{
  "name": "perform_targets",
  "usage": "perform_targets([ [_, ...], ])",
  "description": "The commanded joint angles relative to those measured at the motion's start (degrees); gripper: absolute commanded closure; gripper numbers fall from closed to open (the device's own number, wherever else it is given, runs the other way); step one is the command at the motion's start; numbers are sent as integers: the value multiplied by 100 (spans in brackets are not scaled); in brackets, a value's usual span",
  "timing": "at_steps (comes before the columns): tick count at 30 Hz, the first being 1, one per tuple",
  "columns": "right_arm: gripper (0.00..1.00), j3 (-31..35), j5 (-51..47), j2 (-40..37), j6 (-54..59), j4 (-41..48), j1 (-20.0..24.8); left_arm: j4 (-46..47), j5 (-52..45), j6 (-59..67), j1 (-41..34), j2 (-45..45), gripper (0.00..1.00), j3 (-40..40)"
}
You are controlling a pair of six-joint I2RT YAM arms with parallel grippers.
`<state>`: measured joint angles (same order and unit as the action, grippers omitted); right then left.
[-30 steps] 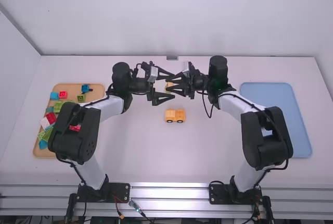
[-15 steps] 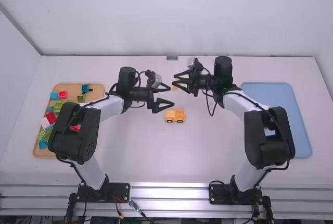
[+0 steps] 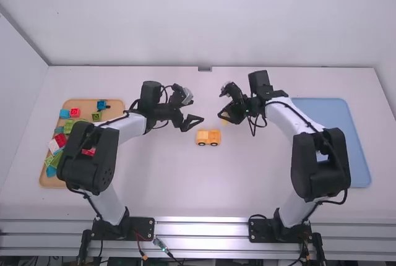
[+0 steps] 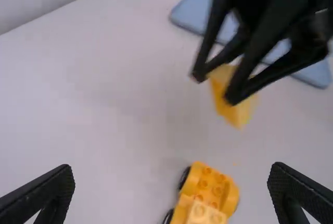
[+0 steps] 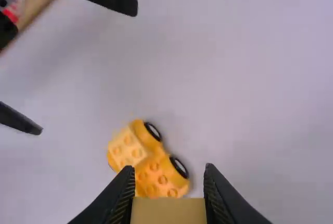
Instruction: Assemble lego blocks to make yellow taxi
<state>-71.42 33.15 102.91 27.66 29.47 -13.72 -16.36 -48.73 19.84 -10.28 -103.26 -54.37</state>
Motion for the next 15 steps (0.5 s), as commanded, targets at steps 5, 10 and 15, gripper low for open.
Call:
perform_targets([
  [5,80,-326,-2426,-63,1305,1296,-610,214,570,184,376,116,1,-85],
  [10,80,-101,-2988,302,1878,1565,-946,199,44,61,686,116,1,-85],
  [15,81,-98,-3285,793,2041,1384,-1034,201,-474,59,876,116,1,-85],
])
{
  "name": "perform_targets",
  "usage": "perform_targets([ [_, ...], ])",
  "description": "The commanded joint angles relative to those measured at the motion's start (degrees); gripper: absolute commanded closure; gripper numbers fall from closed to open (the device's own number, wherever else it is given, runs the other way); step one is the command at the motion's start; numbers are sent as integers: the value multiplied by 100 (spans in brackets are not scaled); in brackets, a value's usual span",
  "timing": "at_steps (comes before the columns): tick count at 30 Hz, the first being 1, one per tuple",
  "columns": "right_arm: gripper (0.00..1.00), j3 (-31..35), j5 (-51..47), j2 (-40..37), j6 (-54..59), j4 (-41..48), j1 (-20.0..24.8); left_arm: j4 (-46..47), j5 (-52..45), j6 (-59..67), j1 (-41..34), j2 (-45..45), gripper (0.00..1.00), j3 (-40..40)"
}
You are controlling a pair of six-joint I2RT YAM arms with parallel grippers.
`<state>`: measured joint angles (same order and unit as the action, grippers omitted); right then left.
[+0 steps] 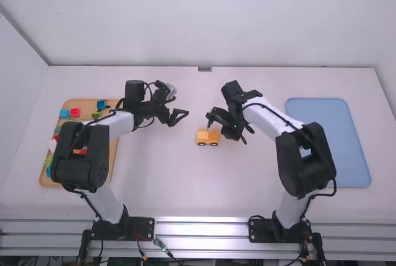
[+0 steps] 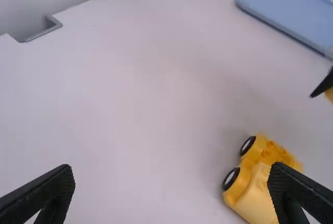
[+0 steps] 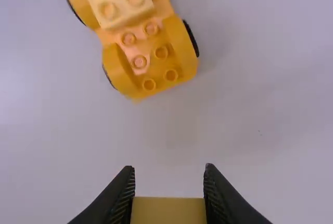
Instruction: Assemble lego blocks to make yellow taxi
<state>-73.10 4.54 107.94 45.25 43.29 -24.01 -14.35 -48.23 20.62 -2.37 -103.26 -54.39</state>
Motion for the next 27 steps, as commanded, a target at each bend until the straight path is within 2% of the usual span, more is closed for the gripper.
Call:
perform_targets([
  [1,81,70,-433,328,293,2,-4,-2,-542,-22,98,116,1,-83],
  [6,81,70,-442,535,514,-120,-4,59,-682,-17,179,116,1,-83],
  [8,76,70,-417,535,544,-177,2,63,-682,-20,149,116,1,-83],
  [9,71,70,-374,535,564,-221,13,57,-680,-20,144,116,1,-83],
  [18,67,70,168,538,815,-258,245,70,-682,-20,129,116,1,-83],
  [22,58,70,299,538,817,-256,334,61,-684,-20,131,116,1,-83],
  [26,44,72,330,538,817,-319,348,63,-684,-20,129,116,1,-83],
  [27,25,70,306,538,804,-367,328,59,-682,-22,129,116,1,-83],
])
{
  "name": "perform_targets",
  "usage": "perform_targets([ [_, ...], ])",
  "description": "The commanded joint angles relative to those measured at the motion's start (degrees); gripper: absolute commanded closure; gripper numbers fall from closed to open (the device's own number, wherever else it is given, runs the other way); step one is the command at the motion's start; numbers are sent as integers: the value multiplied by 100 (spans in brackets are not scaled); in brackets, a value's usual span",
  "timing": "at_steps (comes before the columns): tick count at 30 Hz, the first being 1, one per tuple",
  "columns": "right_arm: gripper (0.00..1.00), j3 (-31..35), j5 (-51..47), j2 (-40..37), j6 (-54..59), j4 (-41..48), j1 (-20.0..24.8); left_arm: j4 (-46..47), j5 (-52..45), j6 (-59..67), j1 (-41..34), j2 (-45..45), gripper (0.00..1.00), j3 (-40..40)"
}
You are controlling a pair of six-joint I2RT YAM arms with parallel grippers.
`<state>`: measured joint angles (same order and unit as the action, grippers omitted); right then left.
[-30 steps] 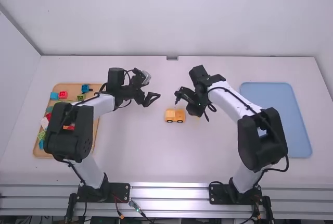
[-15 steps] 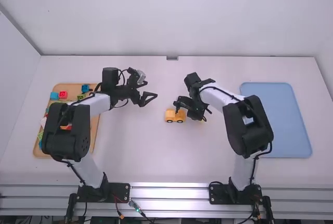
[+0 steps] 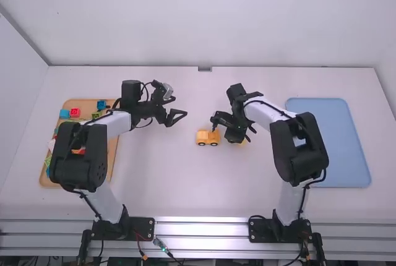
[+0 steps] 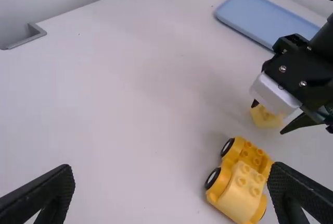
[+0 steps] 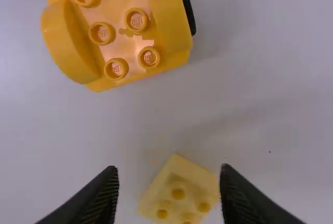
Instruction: Assemble lego blocks to make yellow taxi
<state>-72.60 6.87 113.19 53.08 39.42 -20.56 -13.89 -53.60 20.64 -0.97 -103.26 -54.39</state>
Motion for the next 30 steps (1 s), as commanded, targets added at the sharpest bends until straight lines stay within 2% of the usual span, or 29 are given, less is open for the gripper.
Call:
perform_targets([
  [1,4,20,81,13,-13,-68,-42,13,-144,-24,-9,116,1,-83],
  [2,1,20,81,11,-11,-160,-63,2,-138,-24,-11,116,1,-83],
  [8,1,-146,114,-85,-173,-496,-136,-90,463,-24,-11,116,1,-83],
  [12,1,-299,544,-463,-387,-457,-111,-52,883,-568,-9,116,1,-83],
  [15,1,-271,999,-817,-389,-472,70,57,942,-592,-9,116,1,-81],
  [17,1,-179,1556,-1128,-376,-468,372,186,505,-13,-11,116,1,-81],
  [21,1,264,2297,-1526,-391,-780,811,533,-273,1167,-11,114,1,-81],
  [25,1,1082,3713,-1626,-396,-1733,1366,1049,-911,2452,-52,109,1,-81],
  [30,1,1987,4592,-1626,-385,-2796,1692,1399,-1095,3327,-232,92,1,-61],
])
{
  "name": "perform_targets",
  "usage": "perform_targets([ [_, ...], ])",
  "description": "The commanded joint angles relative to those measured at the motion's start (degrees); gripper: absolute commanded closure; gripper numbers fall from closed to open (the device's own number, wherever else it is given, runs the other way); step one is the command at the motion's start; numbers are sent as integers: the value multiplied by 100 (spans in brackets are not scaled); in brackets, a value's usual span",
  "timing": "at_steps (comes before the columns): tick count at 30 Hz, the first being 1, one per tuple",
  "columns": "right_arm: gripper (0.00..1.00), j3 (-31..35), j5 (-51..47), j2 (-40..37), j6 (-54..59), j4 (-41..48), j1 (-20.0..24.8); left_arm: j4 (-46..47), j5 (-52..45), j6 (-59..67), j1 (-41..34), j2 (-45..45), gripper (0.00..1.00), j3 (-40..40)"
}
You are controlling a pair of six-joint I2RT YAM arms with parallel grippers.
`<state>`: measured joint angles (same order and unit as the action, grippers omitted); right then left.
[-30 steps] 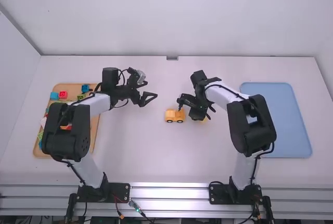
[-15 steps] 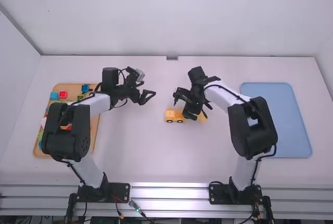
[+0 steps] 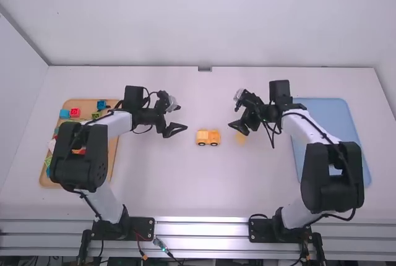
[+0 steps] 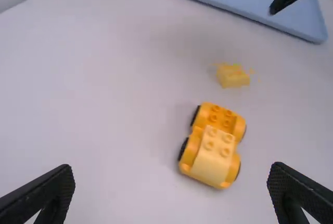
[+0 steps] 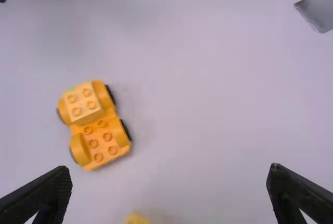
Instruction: Assemble lego blocks to make yellow taxi
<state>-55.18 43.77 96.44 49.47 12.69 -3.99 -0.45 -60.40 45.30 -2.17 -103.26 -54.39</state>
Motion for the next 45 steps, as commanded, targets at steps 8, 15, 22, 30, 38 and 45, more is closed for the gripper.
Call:
perform_targets([
  [8,1,1340,1469,48,-15,-1491,142,-317,-575,962,-507,-306,1,-55],
  [15,1,1930,407,87,-315,-2341,-11,-846,-1075,964,-575,-734,1,-55],
  [22,1,2474,-170,343,-1207,-3567,103,-861,-1051,960,-544,-741,1,-61],
  [30,7,2876,-160,872,-1458,-4653,459,-863,-1073,960,-568,-741,1,-70],
  [38,28,2791,468,1587,-1449,-5276,804,-890,-1071,809,-557,-741,1,-70],
  [45,51,2752,348,1650,-1196,-5128,640,-903,-1054,809,-608,-741,1,-70],
])
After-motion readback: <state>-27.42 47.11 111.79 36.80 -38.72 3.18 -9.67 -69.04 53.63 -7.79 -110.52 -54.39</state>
